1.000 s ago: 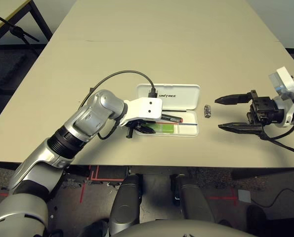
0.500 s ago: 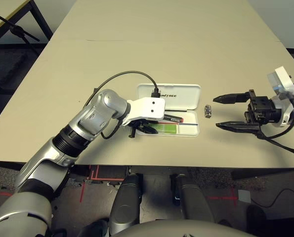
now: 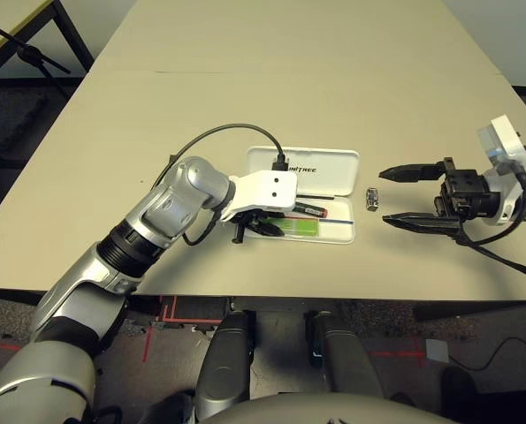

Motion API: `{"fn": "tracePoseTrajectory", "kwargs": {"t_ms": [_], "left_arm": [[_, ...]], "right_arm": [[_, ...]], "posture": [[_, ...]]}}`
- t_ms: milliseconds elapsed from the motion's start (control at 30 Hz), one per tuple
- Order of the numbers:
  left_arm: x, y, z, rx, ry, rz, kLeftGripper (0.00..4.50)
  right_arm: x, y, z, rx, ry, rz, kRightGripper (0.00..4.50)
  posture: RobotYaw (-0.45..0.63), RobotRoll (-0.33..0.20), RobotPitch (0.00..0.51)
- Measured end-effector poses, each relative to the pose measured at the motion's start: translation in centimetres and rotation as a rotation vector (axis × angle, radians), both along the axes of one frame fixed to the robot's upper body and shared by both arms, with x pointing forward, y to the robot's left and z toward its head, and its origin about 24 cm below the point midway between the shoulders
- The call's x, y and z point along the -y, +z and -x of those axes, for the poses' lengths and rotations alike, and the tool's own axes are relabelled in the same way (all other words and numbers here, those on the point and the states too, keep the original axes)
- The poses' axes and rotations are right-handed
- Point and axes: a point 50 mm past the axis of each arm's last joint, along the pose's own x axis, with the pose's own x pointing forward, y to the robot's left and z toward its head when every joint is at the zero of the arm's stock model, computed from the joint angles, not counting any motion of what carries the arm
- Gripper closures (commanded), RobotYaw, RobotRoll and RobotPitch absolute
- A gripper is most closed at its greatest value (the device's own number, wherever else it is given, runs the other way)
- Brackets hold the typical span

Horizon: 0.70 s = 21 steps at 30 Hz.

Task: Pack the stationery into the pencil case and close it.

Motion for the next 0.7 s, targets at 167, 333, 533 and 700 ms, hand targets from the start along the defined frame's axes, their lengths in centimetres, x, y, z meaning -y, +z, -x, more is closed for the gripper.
{"fn": "tracePoseTrajectory", "kwargs": {"t_ms": [167,333,533,700], "left_arm": [[-0.1,0.1,-0.1,-0.002,0.019,0.001,1.99],[-0.2,0.7,0.3,-0.007,0.033,0.015,0.04],[-1.1,2.0,1.4,-0.049,0.059,0.061,0.04],[-3.4,4.5,2.7,-0.106,0.094,0.164,0.04]], "right_arm": [[0.0,0.0,-0.1,-0.007,-0.010,-0.002,0.00],[0.0,0.0,-0.1,-0.028,-0.028,-0.014,0.00],[0.8,-0.1,0.1,-0.112,-0.154,0.008,0.00],[2.1,0.3,0.3,-0.138,-0.418,0.075,0.00]], "posture": [[0.17,0.000,0.176],[0.17,0.000,0.176],[0.18,0.000,0.192],[0.18,0.000,0.192]]}}
